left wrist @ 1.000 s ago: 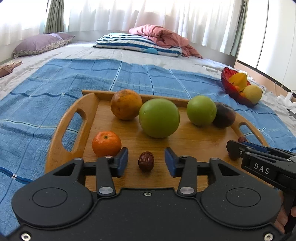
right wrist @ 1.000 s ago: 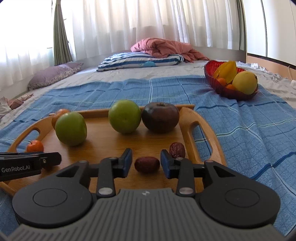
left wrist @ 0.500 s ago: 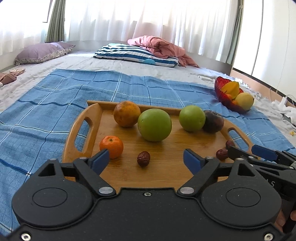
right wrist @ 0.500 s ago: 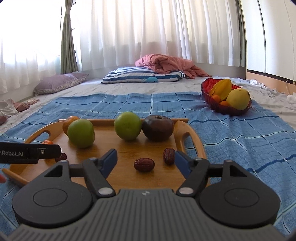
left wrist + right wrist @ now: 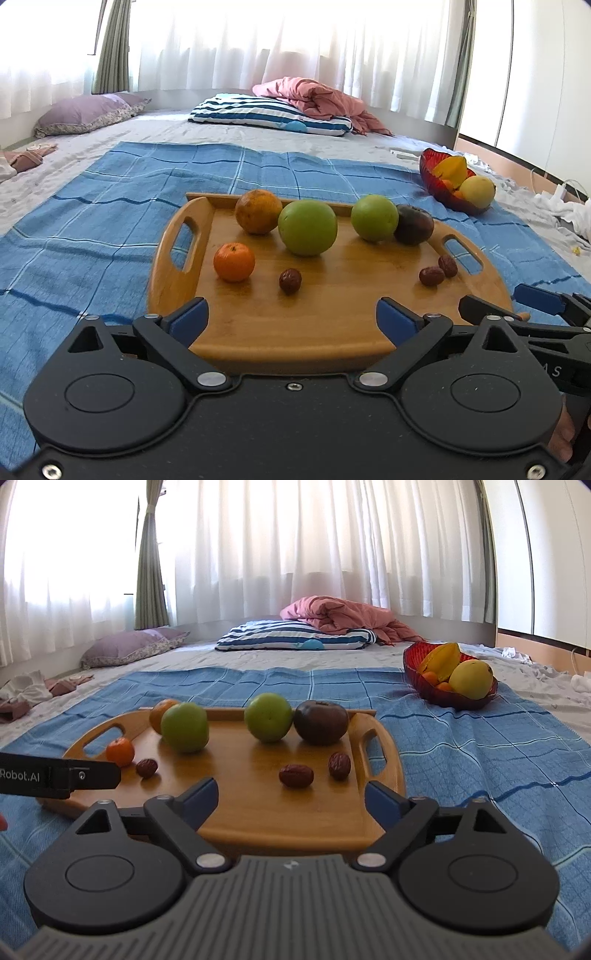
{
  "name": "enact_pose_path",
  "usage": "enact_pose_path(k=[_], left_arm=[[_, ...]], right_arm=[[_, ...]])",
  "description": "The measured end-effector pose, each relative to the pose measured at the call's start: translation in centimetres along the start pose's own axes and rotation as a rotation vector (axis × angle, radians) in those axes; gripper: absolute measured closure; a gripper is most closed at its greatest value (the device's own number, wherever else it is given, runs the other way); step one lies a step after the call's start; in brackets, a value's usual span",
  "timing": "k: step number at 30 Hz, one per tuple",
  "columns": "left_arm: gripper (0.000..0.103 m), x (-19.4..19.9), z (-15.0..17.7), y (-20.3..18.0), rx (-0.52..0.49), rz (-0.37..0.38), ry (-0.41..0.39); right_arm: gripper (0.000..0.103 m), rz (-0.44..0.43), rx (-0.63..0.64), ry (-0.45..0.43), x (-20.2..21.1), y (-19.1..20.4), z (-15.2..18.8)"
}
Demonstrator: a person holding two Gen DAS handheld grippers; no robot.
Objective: Organize fruits
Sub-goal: 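Move both open tools back from the tray to the sheet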
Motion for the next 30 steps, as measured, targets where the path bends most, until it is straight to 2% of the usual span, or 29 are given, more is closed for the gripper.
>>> enact_pose_path(k=[6, 13, 21, 30], left_arm=[[0.003, 1.3, 1.4, -0.3, -0.028, 0.005, 0.004], [0.002, 2.3, 3.1, -0.7, -0.052, 0.013, 0.024], [0.002, 2.7, 4.6, -0.9, -0.053, 0.03, 0.065], [0.002, 2.5, 5.3, -1.4, -0.053, 0.044, 0.089]], right_arm=[[0.0, -0.023, 0.056, -0.018, 1.3, 0.8, 1.1], [0.0, -0.048, 0.12, -0.037, 2.8, 1.4, 2.2], [0.0, -0.088, 0.132, -0.027, 3.8, 1.5, 3.4], [0.0, -0.092, 0.198, -0.019, 4.0, 2.3, 4.4]])
Point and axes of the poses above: each gripper's, at about its wrist camera, not at the fingertips, and x roughly against the way its jaws point, y to its left, z to its underside, the point moved 4 cm from there along -x, roughly the way its jaws point, and after that the axes turned 1 degree about -z, right-handed, at the moved point
